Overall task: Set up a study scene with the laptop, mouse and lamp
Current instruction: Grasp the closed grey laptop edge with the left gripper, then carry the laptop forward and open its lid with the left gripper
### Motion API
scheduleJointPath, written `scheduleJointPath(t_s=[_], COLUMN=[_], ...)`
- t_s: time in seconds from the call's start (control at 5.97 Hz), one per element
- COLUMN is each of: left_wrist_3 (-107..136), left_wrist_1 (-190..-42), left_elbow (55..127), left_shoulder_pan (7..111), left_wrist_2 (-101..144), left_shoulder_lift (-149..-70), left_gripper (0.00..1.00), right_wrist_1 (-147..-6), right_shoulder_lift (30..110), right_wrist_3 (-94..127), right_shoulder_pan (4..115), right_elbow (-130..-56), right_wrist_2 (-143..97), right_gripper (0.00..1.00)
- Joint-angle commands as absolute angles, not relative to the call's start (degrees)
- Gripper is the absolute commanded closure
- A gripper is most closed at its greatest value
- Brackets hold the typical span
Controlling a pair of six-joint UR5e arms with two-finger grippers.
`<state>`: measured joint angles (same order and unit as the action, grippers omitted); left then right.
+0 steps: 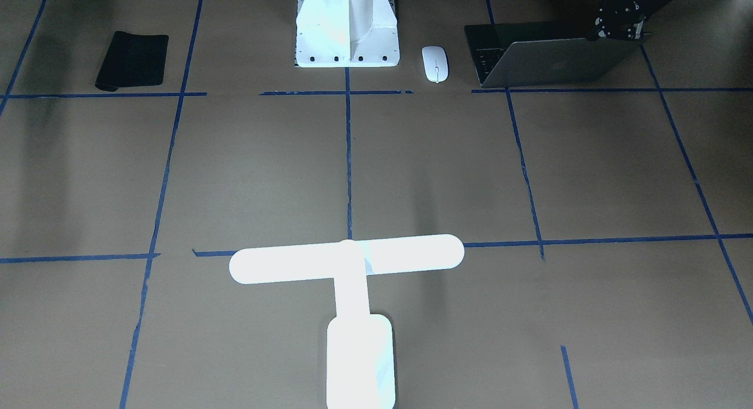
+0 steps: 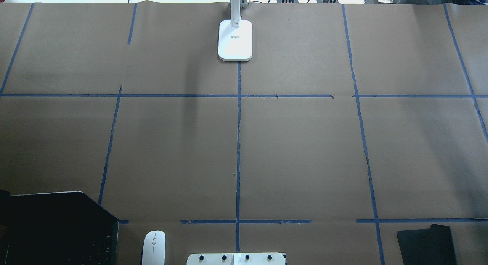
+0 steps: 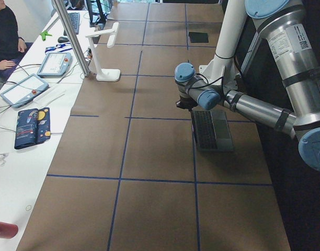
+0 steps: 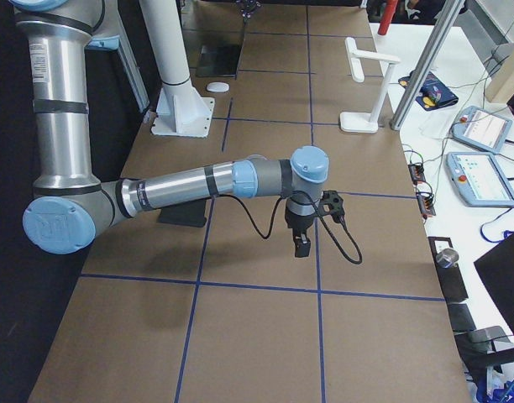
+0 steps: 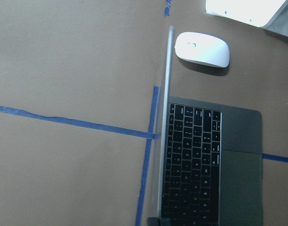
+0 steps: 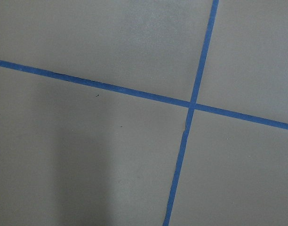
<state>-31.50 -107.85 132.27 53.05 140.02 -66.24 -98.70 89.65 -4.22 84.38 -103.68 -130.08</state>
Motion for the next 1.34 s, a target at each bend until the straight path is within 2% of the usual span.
scheduleJointPath(t_s=[0.0, 0.33, 1.0, 1.17], left_wrist_3=[-32.26, -33.04, -40.69, -40.61], left_wrist_1=[-107.75, -104.36, -83.71, -79.06], left_elbow=[131.84, 128.95, 128.06, 125.79], left_shoulder_pan=[53.17, 53.17, 58.79, 59.67], left_wrist_2=[139.75, 139.48, 139.75, 139.66], left_shoulder_lift=[-67.49, -75.62, -95.05, -101.80], left_gripper=[1.00, 1.00, 1.00, 1.00], right_wrist_1=[-98.70, -98.70, -98.70, -98.70], right_shoulder_lift=[89.65, 89.65, 89.65, 89.65], right_wrist_3=[-4.22, -4.22, -4.22, -4.22], right_shoulder_pan=[84.38, 84.38, 84.38, 84.38], right_elbow=[-103.80, -103.62, -103.62, -103.71], right_wrist_2=[-130.08, -130.08, -130.08, -130.08], right_gripper=[0.00, 0.00, 0.00, 0.00])
